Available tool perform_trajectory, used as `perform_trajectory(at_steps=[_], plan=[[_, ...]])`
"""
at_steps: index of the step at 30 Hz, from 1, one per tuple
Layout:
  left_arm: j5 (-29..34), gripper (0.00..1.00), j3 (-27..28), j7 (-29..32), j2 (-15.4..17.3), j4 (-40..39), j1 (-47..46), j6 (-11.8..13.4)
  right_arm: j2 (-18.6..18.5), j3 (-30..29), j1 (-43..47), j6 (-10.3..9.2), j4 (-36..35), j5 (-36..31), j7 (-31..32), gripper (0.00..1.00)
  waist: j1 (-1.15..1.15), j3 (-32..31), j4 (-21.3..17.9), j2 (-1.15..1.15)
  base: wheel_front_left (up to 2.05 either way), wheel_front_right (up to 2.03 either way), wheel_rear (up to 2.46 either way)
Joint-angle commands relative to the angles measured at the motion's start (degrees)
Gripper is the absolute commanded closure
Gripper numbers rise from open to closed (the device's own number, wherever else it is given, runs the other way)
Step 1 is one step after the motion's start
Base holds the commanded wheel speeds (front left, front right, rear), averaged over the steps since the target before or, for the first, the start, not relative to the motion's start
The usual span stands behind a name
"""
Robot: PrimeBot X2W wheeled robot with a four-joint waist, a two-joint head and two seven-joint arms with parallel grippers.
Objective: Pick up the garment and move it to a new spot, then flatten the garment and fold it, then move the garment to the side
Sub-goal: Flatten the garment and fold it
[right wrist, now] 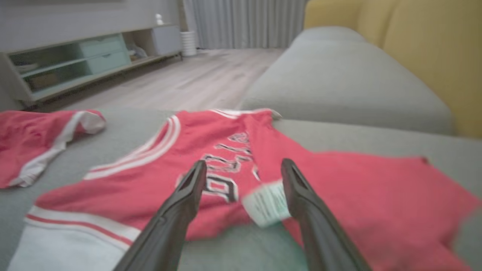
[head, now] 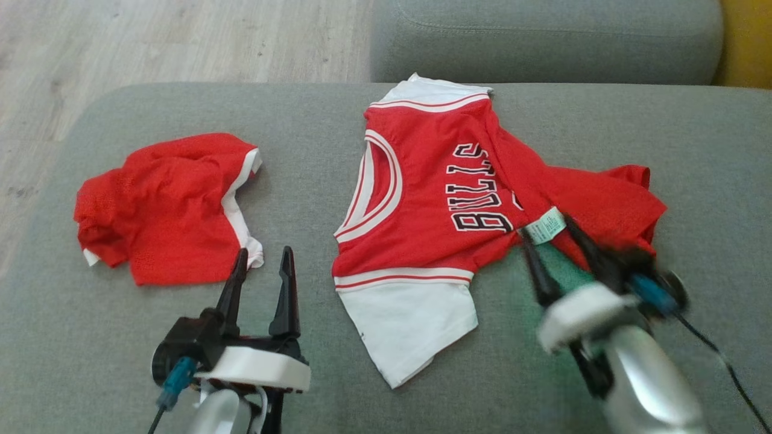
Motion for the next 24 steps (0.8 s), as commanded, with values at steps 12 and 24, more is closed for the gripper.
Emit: perform_trajectory(at_steps=[12,24], plan=[[-0.1,0.00,1.6,-0.5,0.2,-1.9,-2.4,-0.2,0.7,-9.2,6.4,-0.04,-4.8,4.3,-1.6,0.00,0.00,3.0,-0.7,0.00,0.00,0.00,0.00],[0.6,0.00,1.6,-0.5,0.2,-1.3,-3.8,-0.9,0.7,-11.6,1.8,-0.04,2.0,2.5,-1.7,0.00,0.00,6.0,0.6,0.00,0.00,0.00,0.00]])
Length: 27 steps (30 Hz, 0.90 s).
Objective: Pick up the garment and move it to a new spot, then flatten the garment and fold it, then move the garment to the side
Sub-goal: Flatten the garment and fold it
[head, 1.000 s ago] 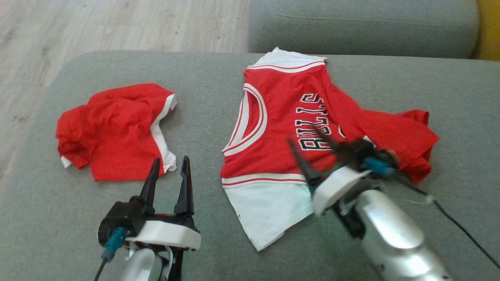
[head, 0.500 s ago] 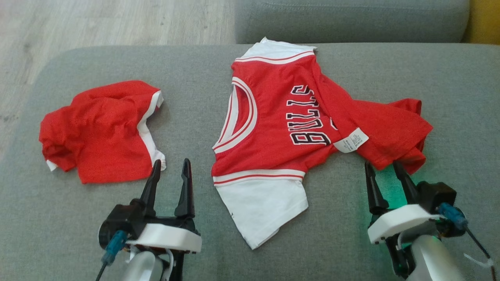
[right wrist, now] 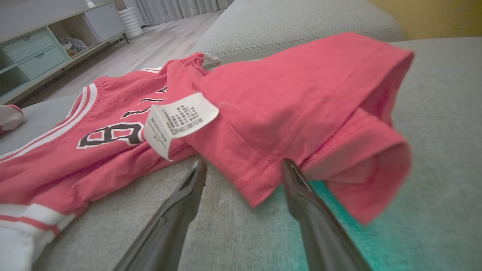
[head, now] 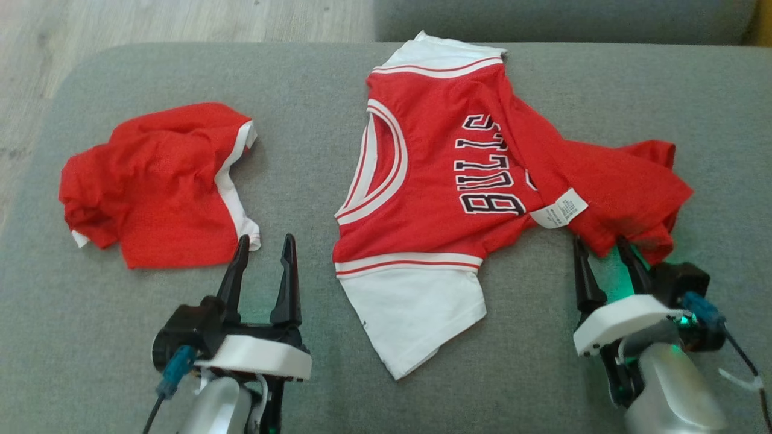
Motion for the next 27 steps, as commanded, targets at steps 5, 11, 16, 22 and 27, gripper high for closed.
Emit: perform_trajectory(at_steps=[5,11,16,22,27], plan=[[0.7,0.00,2.0,-0.5,0.2,-1.2,-2.9,-0.4,0.1,0.9,-4.1,-0.04,0.2,-0.7,-0.8,1.00,0.00,0.8,0.4,0.00,0.00,0.00,0.00],[0.9,0.00,3.0,-0.5,0.2,-0.9,-2.5,-0.3,0.1,0.6,-4.1,-0.04,-1.7,-1.8,-0.8,1.00,0.00,0.0,-0.7,0.00,0.00,0.00,0.00],[0.8,0.00,3.1,-0.5,0.2,-0.8,-1.7,-0.4,0.1,0.4,-2.9,-0.04,-8.0,-1.1,-0.8,1.00,0.00,-2.0,-1.9,0.00,0.00,0.00,0.00],[0.6,0.00,2.0,-0.5,0.2,-1.1,-1.6,-0.2,0.1,-2.0,-3.3,-0.04,-14.5,-2.0,-0.2,1.00,0.00,-2.7,-1.3,0.00,0.00,0.00,0.00],[-0.2,0.00,0.8,-0.5,0.2,-1.4,-1.9,-0.1,0.1,-5.9,-6.6,-0.04,-23.1,-4.3,5.0,1.00,0.00,-1.9,0.7,0.00,0.00,0.00,0.00]])
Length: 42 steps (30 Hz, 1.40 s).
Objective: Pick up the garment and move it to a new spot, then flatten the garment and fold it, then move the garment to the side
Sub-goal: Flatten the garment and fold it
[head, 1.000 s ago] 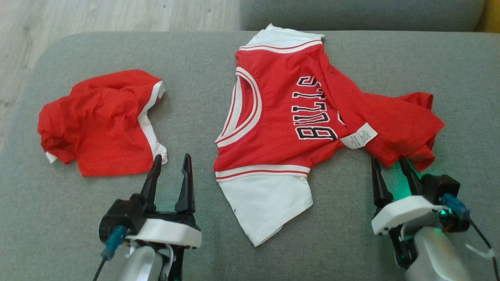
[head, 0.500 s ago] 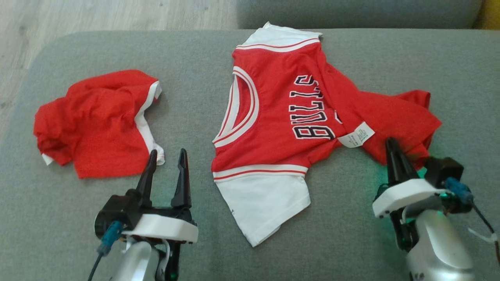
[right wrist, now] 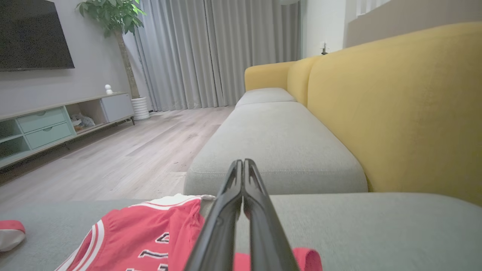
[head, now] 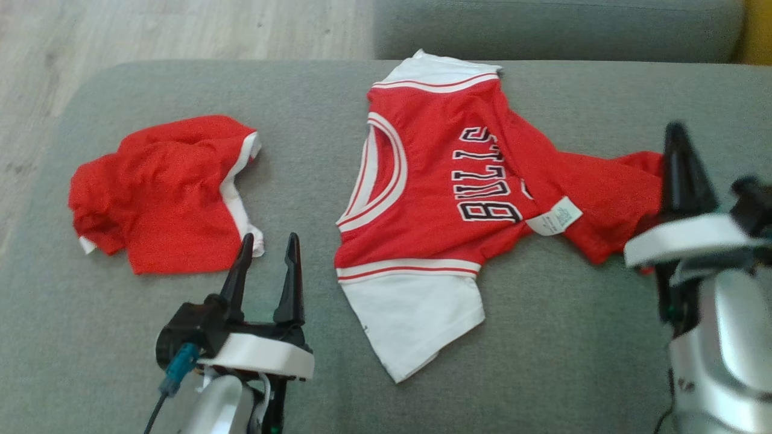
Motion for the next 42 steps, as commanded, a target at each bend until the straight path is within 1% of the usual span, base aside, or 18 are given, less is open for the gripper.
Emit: perform_trajectory(at_steps=[1,3,5,7,10,15,23,24,25,28,33,39,42], plan=[[-0.6,0.00,1.1,-0.5,0.2,-1.8,-1.1,0.3,0.1,1.0,-3.3,-0.04,-3.2,-0.9,1.7,1.00,0.00,0.4,1.1,0.00,0.00,0.00,0.00],[-1.0,0.00,0.6,-0.5,0.2,-1.9,-1.1,0.4,0.1,1.0,-3.5,-0.04,-5.6,-2.5,4.4,1.00,0.00,0.8,2.0,0.00,0.00,0.00,0.00],[-1.3,0.00,0.4,-0.5,0.2,-1.9,-1.2,0.6,0.1,0.8,-3.1,-0.04,-7.2,-3.6,5.5,1.00,0.00,0.9,2.7,0.00,0.00,0.00,0.00],[-1.5,0.00,0.2,-0.5,0.2,-2.0,-1.2,0.8,0.1,0.6,-2.3,-0.04,-7.9,-2.9,5.7,1.00,0.00,1.0,3.1,0.00,0.00,0.00,0.00],[-1.5,0.00,0.3,-0.5,0.2,-2.1,-1.1,1.0,0.1,1.2,-0.5,-0.04,-8.0,-1.7,4.4,1.00,0.00,0.7,3.0,0.00,0.00,0.00,0.00],[-0.7,0.00,1.4,-0.5,0.2,-2.6,-0.9,1.0,0.1,3.2,2.9,-0.04,-6.4,0.1,0.9,1.00,0.00,0.1,1.5,0.00,0.00,0.00,0.00],[0.4,0.00,2.9,-0.5,0.2,-3.2,0.0,0.5,0.1,5.1,8.7,-0.04,-3.9,2.0,-3.8,1.00,0.00,-1.0,-2.8,0.00,0.00,0.00,0.00],[0.5,0.00,3.2,-0.5,0.2,-3.3,0.2,0.4,0.1,5.4,9.5,-0.04,-3.9,1.7,-4.2,0.83,0.00,-1.1,-3.4,0.00,0.00,0.00,0.00],[0.5,0.00,3.5,-0.5,0.2,-3.3,0.5,0.2,0.1,5.6,10.4,-0.04,-4.0,1.5,-4.6,0.00,0.00,-1.3,-3.8,0.00,0.00,0.00,0.00],[1.5,0.00,4.3,-0.5,0.2,-2.6,1.2,-0.2,0.1,6.2,13.0,-0.04,-3.9,1.8,-5.4,0.00,0.00,-1.6,-5.0,0.00,0.00,0.00,0.00],[2.5,0.00,5.3,-0.5,0.2,-2.4,1.8,-0.7,0.1,6.7,16.0,-0.04,-3.8,1.8,-5.8,0.00,0.00,-1.7,-5.9,0.00,0.00,0.00,0.00],[2.8,0.00,5.2,-0.5,0.2,-2.7,1.7,-0.9,0.1,6.8,15.9,-0.04,-4.2,2.2,-5.8,0.00,0.00,-1.5,-5.9,0.00,0.00,0.00,0.00],[2.7,0.00,4.8,-0.5,0.2,-2.9,1.2,-1.0,0.1,7.6,15.0,-0.04,-2.5,3.0,-5.8,0.00,0.00,-1.0,-5.3,0.00,0.00,0.00,0.00]])
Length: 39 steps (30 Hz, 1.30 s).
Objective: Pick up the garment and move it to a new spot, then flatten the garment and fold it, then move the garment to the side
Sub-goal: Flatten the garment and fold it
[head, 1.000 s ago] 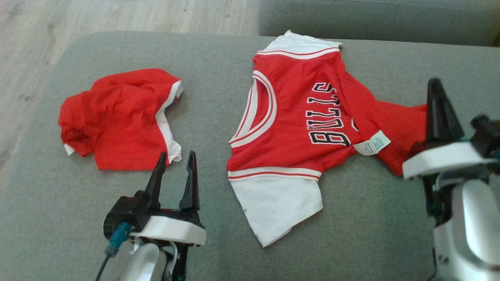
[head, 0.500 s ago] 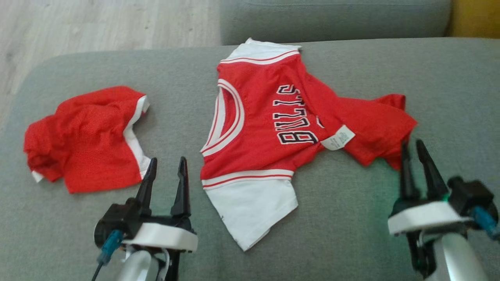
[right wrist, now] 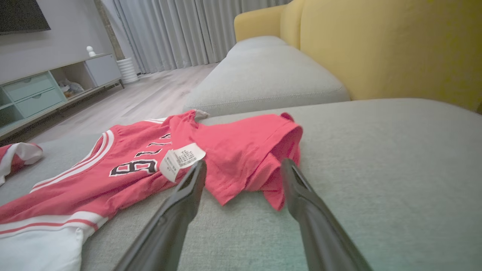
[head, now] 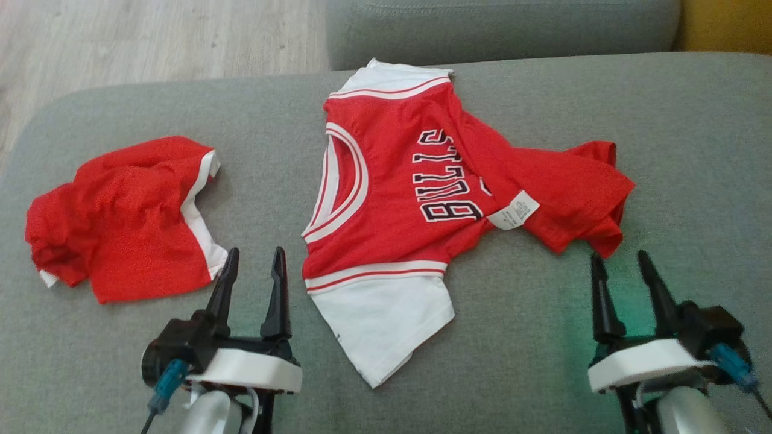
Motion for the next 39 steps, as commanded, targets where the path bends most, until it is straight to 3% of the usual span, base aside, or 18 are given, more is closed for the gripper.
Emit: perform_trajectory(at_steps=[1,13,23,24,25,33,39], plan=[[0.4,0.00,1.5,-0.5,0.2,-2.0,-2.0,-0.4,-0.2,2.2,-2.8,-0.04,-0.2,1.0,-0.6,0.00,0.00,0.6,0.5,0.00,0.00,0.00,0.00],[0.5,0.00,0.2,-0.5,0.2,-1.6,-4.1,-0.7,-0.2,4.2,-11.9,-0.04,15.8,9.2,3.0,0.00,0.00,5.0,4.6,0.00,0.00,0.00,0.00],[1.2,0.00,1.0,-0.5,0.2,-0.6,-4.5,-0.8,-0.3,5.7,-16.3,-0.04,20.8,10.5,0.8,0.00,0.00,6.2,4.9,0.00,0.00,0.00,0.00],[1.2,0.00,1.1,-0.5,0.2,-0.6,-4.6,-0.8,-0.4,6.0,-16.6,-0.04,21.0,10.4,0.6,0.38,0.00,6.2,4.8,0.00,0.00,0.00,0.00],[1.3,0.00,1.2,-0.5,0.2,-0.6,-4.7,-0.8,-0.5,6.2,-16.8,-0.04,21.2,10.3,0.4,1.00,0.00,6.3,4.7,0.00,0.00,0.00,0.00],[1.5,0.00,2.1,-0.5,0.2,-0.2,-4.1,-0.9,-1.3,7.8,-16.9,-0.04,19.0,9.7,-0.5,1.00,0.00,4.8,3.4,0.00,0.00,0.00,0.00],[1.3,0.00,2.2,-0.5,0.2,-0.3,-3.1,-0.7,-1.7,6.3,-13.8,-0.04,8.0,8.4,-0.6,1.00,0.00,2.8,2.2,0.00,0.00,0.00,0.00]])
